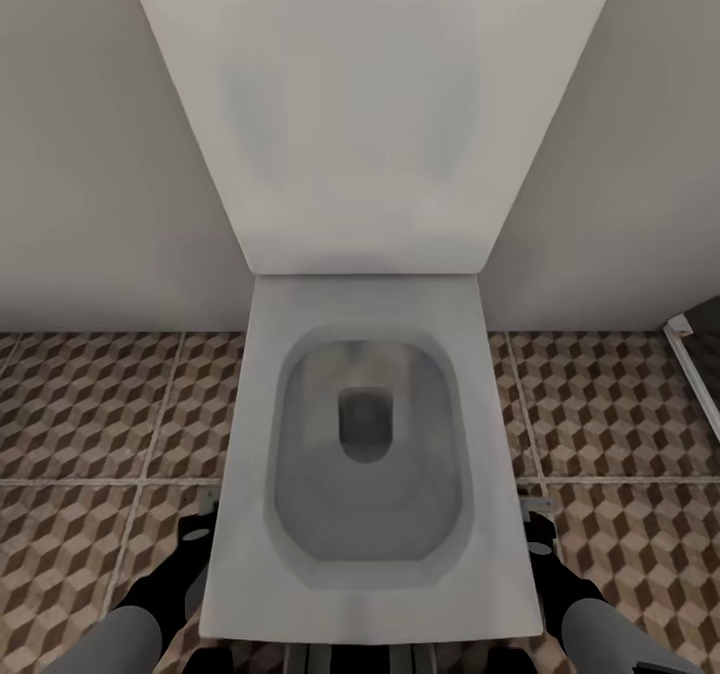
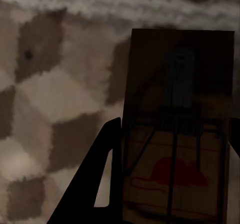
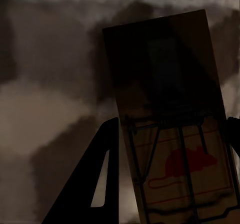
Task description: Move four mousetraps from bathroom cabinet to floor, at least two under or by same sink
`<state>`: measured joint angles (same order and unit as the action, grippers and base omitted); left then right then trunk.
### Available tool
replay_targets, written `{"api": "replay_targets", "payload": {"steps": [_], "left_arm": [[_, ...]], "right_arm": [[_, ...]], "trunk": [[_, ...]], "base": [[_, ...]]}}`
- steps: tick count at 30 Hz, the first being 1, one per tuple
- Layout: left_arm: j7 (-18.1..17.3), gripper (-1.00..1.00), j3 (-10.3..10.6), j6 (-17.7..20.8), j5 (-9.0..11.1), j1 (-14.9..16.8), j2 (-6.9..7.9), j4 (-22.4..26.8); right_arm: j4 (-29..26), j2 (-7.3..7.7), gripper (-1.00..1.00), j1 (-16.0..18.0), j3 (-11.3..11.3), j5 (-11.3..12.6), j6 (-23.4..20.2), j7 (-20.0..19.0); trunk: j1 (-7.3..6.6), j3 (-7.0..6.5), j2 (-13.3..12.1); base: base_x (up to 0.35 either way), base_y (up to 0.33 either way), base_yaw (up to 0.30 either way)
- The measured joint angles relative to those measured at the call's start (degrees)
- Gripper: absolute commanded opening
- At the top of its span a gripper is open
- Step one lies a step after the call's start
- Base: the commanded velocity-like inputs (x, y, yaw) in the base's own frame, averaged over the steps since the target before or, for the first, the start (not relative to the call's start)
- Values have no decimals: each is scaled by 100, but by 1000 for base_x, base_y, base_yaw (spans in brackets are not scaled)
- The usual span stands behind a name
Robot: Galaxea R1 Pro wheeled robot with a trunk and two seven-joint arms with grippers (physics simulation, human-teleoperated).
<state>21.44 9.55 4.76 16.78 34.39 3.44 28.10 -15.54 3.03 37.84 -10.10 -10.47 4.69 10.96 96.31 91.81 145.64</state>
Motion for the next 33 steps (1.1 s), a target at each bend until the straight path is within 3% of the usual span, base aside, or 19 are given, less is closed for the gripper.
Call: {"api": "replay_targets", "payload": {"steps": [24, 25, 33], "left_arm": [[4, -100, -10, -14, -26, 0, -6, 17], [4, -100, -10, -13, -25, 0, -6, 17], [6, -100, -12, -13, -25, 0, -6, 17]], "right_arm": [[0, 0, -100, 0, 9, -9, -58, 0], [0, 0, 100, 0, 9, -9, -60, 0], [-1, 1, 100, 0, 0, -6, -60, 9]], "trunk": [[2, 23, 2], [2, 23, 2], [2, 23, 2]], "base": [[0, 0, 0], [0, 0, 0], [0, 0, 0]]}}
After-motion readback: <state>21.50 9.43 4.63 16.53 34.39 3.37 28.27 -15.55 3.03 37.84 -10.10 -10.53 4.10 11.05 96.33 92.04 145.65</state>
